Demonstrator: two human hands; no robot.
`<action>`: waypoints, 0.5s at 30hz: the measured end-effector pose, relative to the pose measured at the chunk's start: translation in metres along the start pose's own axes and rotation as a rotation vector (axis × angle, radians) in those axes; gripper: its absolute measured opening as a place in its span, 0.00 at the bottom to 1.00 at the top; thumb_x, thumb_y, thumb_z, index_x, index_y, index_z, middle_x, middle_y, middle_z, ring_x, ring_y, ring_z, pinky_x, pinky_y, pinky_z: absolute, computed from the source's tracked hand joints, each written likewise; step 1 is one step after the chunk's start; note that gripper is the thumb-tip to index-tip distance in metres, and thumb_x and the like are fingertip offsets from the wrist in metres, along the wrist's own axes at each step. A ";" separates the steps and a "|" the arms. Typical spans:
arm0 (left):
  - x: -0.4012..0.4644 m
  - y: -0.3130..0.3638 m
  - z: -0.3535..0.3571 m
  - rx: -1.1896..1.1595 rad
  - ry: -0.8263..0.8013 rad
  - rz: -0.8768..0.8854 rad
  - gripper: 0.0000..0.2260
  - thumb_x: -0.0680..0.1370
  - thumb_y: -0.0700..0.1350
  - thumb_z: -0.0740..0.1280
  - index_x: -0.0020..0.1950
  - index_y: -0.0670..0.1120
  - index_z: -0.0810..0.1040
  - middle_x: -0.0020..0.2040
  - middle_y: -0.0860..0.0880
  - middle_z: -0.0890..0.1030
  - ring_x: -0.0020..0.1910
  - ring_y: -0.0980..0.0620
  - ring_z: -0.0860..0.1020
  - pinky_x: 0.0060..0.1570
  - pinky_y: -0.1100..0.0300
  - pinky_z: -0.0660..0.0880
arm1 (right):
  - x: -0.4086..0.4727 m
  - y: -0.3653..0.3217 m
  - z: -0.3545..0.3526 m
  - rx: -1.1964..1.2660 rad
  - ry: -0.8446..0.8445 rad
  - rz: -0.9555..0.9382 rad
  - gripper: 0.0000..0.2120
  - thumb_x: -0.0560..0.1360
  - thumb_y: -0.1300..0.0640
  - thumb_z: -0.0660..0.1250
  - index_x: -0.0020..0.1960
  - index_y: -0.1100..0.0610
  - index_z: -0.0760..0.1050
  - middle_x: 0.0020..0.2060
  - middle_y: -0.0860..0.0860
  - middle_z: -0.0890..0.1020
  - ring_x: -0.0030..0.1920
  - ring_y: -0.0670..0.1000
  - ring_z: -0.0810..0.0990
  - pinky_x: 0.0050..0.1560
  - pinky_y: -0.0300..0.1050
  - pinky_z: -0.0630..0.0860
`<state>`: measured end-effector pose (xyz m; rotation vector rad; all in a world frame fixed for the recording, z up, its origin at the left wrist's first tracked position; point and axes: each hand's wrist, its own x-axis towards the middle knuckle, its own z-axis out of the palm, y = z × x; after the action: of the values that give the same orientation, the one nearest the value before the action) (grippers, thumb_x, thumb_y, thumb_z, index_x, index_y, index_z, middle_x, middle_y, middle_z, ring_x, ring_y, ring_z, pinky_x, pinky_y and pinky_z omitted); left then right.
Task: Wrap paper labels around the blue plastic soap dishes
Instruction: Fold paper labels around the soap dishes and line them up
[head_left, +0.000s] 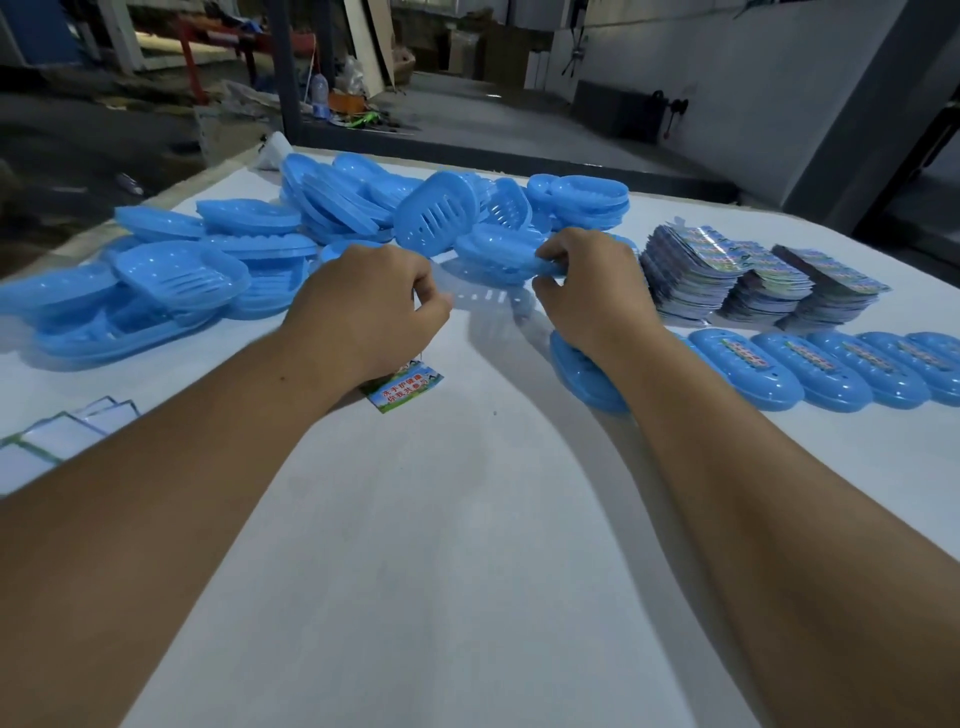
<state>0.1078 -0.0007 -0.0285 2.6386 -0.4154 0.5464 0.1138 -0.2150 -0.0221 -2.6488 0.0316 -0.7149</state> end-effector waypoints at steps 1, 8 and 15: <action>0.000 0.000 -0.001 -0.018 0.006 0.019 0.09 0.77 0.58 0.66 0.42 0.55 0.77 0.41 0.54 0.78 0.43 0.49 0.77 0.42 0.54 0.72 | -0.001 -0.002 -0.001 0.009 0.027 -0.014 0.15 0.79 0.58 0.66 0.65 0.54 0.77 0.58 0.53 0.81 0.58 0.55 0.77 0.54 0.43 0.70; -0.001 0.002 -0.007 -0.104 0.120 0.207 0.31 0.73 0.49 0.75 0.74 0.52 0.67 0.69 0.50 0.69 0.64 0.47 0.73 0.61 0.48 0.74 | -0.010 -0.010 -0.018 0.374 -0.033 -0.055 0.17 0.83 0.53 0.61 0.70 0.46 0.73 0.42 0.40 0.78 0.38 0.34 0.75 0.38 0.25 0.69; -0.008 0.008 -0.008 -0.262 -0.183 0.319 0.40 0.67 0.48 0.80 0.76 0.54 0.66 0.66 0.56 0.74 0.62 0.59 0.72 0.59 0.65 0.69 | -0.021 -0.018 -0.020 0.387 -0.397 -0.081 0.14 0.82 0.59 0.59 0.53 0.42 0.78 0.50 0.47 0.84 0.53 0.53 0.80 0.57 0.48 0.75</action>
<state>0.0960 -0.0025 -0.0228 2.3882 -0.9101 0.3184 0.0847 -0.2035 -0.0097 -2.3747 -0.2950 -0.1809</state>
